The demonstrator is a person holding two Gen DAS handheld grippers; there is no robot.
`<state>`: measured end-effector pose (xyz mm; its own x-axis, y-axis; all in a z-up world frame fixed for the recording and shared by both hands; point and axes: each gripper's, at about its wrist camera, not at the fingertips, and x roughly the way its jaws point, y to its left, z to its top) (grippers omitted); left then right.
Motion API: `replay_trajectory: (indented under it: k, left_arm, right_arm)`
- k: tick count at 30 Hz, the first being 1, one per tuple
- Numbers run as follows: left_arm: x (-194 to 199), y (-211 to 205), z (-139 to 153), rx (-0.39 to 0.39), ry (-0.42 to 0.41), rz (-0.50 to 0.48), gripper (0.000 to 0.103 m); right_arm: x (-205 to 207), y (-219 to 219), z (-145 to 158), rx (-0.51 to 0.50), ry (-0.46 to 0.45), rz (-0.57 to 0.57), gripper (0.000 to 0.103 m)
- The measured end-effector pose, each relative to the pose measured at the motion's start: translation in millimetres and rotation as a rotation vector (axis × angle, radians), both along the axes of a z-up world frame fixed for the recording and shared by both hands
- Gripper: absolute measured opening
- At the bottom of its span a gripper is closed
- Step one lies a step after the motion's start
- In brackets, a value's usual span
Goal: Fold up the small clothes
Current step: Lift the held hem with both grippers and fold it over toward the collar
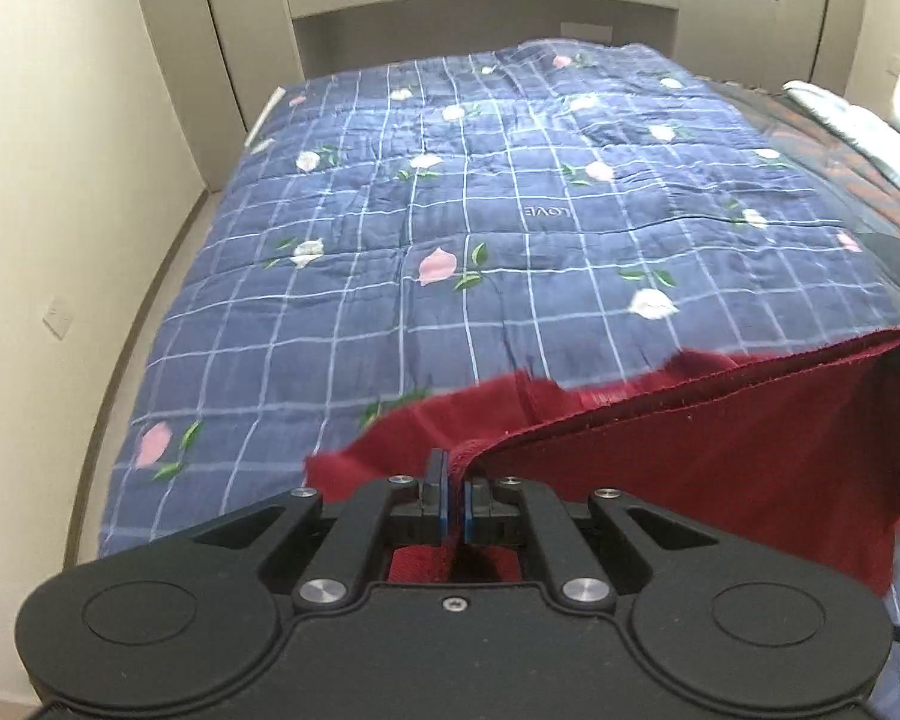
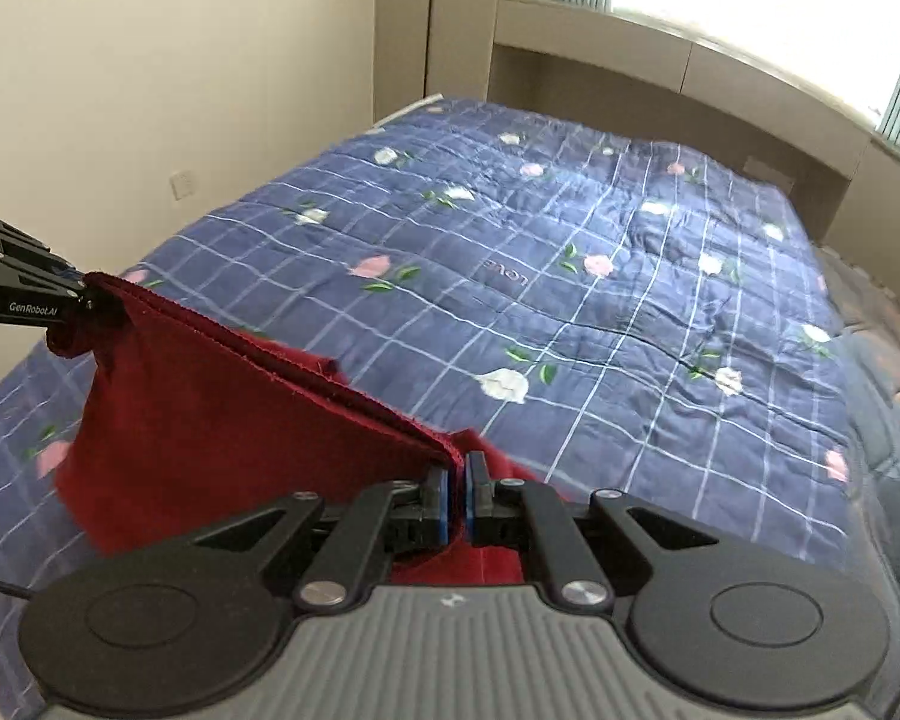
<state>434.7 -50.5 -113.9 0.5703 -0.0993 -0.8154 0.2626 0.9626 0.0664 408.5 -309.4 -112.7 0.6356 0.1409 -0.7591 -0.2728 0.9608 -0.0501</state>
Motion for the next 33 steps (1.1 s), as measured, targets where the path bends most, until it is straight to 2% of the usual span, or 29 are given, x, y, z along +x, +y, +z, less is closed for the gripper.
replay_trajectory:
  k: [5,11,12,13,14,15,16,17,18,20,22,26,30,33]
  left_arm:
    - [59.1,-17.6,-45.9,0.021,0.052,0.003,0.004]
    - [102.5,-24.2,-96.4,-0.005,0.139,0.03,0.006]
    - [107.9,-23.7,-103.1,-0.014,0.151,0.044,0.008]
    - [110.6,-22.3,-107.0,-0.024,0.16,0.057,0.016]
    - [113.1,-19.9,-110.4,-0.038,0.169,0.072,0.028]
    - [115.5,-17.2,-113.2,-0.048,0.181,0.086,0.036]
    - [117.7,-14.5,-115.5,-0.059,0.198,0.101,0.054]
    - [119.1,-11.2,-116.8,-0.07,0.212,0.121,0.06]
    - [119.2,-8.0,-116.3,-0.08,0.217,0.14,0.06]
    - [119.1,-1.8,-114.8,-0.106,0.224,0.156,0.062]
    - [118.0,4.3,-112.1,-0.12,0.219,0.178,0.071]
    - [109.9,15.0,-100.9,-0.121,0.174,0.2,0.084]
    - [98.2,22.8,-90.9,-0.109,0.143,0.191,0.086]
    - [87.1,26.3,-91.6,-0.113,0.126,0.192,0.091]
  right_arm:
    - [54.3,-20.5,-51.3,0.009,0.054,0.011,0.006]
    - [83.4,-34.2,-97.7,0.033,0.113,0.013,0.007]
    - [85.8,-36.3,-103.2,0.04,0.122,0.008,0.013]
    - [86.6,-37.8,-105.5,0.044,0.128,0.001,0.024]
    - [87.3,-39.9,-107.2,0.049,0.129,-0.009,0.031]
    - [86.2,-41.9,-107.7,0.053,0.128,-0.02,0.046]
    - [85.5,-45.0,-108.6,0.062,0.128,-0.029,0.057]
    - [86.1,-47.7,-107.8,0.07,0.125,-0.038,0.062]
    - [85.6,-50.5,-107.0,0.075,0.121,-0.05,0.071]
    - [81.7,-56.8,-102.5,0.081,0.096,-0.076,0.077]
    - [78.8,-61.5,-98.9,0.071,0.069,-0.113,0.09]
    - [66.9,-70.6,-89.2,0.119,0.041,-0.133,0.097]
    - [41.3,-64.0,-90.0,0.114,0.059,-0.051,0.101]
    - [23.2,-54.1,-100.8,0.092,0.117,0.002,0.103]
